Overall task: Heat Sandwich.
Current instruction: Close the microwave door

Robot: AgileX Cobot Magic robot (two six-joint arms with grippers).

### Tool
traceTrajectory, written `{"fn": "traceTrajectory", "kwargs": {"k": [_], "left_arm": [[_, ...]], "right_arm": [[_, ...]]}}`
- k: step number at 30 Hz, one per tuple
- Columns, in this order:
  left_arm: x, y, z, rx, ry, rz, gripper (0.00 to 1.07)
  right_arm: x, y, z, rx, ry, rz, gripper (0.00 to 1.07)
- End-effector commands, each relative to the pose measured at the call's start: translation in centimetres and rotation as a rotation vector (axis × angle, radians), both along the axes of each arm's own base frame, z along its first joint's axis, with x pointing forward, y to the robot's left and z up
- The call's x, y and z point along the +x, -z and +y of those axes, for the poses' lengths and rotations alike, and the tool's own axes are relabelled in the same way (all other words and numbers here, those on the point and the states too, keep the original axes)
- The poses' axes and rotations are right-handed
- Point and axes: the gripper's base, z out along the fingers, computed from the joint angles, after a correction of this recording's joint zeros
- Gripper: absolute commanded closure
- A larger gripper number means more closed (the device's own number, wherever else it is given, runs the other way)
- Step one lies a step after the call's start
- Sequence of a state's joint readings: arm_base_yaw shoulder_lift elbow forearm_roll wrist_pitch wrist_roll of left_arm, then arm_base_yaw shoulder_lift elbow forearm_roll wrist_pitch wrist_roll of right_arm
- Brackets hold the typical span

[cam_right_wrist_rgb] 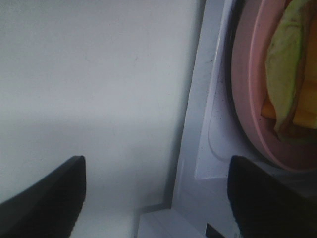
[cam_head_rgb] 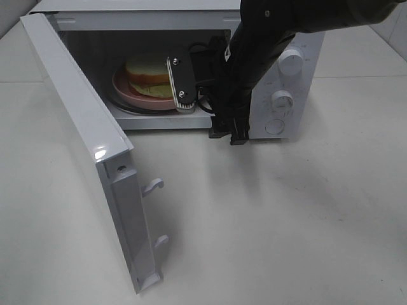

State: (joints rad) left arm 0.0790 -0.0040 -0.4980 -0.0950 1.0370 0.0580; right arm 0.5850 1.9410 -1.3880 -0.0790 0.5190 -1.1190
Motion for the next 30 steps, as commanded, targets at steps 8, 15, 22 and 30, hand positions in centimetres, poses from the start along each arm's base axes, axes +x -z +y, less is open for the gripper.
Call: {"fn": "traceTrajectory", "kwargs": {"k": [8,15,22,30], "left_arm": [[-0.4,0.1,0.0,0.003,-0.001,-0.028,0.03],[-0.4,0.1,0.0,0.003,-0.001,-0.028,0.03],[-0.4,0.1,0.0,0.003,-0.001,-0.028,0.03],[-0.4,0.1,0.0,0.003,-0.001,-0.028,0.03]], "right_arm": [[-2.6,-1.5,-1.9,0.031,0.078,0.002,0.31],[-4.1,-1.9,-2.9,0.029,0.084,0.01,0.31],[-6.1,-2.4,-4.2,0.048,0.129,0.025,0.31],[-8.0,-2.9,-5.5,0.062,0.154,0.028,0.31]]}}
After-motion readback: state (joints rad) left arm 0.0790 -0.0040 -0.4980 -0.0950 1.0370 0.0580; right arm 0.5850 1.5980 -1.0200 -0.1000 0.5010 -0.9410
